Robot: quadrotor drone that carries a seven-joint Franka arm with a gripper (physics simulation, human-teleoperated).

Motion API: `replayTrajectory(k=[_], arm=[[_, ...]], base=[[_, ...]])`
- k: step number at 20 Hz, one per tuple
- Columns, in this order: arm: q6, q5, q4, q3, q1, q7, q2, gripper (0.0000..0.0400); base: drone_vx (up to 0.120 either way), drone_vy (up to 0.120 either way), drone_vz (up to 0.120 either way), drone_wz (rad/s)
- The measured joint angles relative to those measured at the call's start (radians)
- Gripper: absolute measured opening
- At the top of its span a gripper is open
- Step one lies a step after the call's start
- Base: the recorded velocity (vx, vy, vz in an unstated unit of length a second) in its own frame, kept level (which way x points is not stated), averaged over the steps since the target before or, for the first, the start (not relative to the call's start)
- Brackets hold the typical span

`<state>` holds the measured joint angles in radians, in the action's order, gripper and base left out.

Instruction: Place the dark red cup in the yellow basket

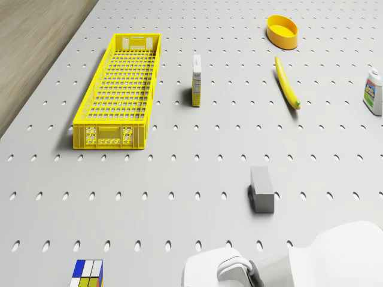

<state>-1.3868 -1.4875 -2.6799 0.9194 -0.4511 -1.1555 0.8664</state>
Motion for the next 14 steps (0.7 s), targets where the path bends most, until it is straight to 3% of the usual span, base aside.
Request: replayTrajectory(k=[4, 8, 14], arm=[[0.092, -0.288, -0.140, 0.150, -0.215, -0.165, 0.052, 0.0400], [0.169, -0.424, -0.193, 0.238, -0.380, -0.276, 0.099, 0.0400], [0.218, -0.489, -0.213, 0.301, -0.512, -0.363, 0.153, 0.0400]], base=[[0.120, 0.000, -0.120, 0.000], [0.120, 0.000, -0.120, 0.000], [0.120, 0.000, -0.120, 0.000]])
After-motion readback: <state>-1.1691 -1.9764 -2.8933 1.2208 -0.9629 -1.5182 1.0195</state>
